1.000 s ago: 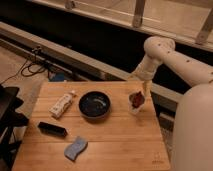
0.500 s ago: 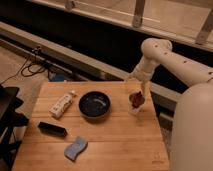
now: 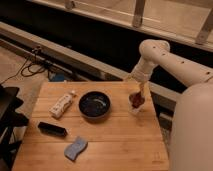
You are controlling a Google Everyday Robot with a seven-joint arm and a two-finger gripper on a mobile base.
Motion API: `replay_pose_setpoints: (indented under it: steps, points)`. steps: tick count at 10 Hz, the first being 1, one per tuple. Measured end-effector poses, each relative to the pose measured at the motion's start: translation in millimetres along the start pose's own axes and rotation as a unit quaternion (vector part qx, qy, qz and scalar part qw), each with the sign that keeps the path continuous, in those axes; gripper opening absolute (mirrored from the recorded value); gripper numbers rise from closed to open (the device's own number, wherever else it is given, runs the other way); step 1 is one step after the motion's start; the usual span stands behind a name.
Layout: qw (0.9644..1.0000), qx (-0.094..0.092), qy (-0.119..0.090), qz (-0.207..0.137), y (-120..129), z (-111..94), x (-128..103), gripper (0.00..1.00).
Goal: Place the eraser on the white sponge
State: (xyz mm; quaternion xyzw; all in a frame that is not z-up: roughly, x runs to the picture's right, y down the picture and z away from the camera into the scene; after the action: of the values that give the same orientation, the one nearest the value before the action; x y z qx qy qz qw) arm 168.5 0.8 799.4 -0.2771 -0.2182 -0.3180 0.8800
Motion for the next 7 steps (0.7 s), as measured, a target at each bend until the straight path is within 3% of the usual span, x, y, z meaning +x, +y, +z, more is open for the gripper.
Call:
replay_pose_setpoints:
  steps: [2,4,5,7]
  points:
    - [1.0000,0.003,0.000,-0.001,-2.6,-1.1,-1.6,0.80]
    - [0.9997,0.020,-0.005,0.012,6.7,-8.4,2.8,0.80]
    - [0.9993,0.038,-0.002,0.006,16.2,-24.8,5.9,0.80]
    - [0.9980,0.054,0.007,-0.032,14.0,-44.9,-3.4,0.80]
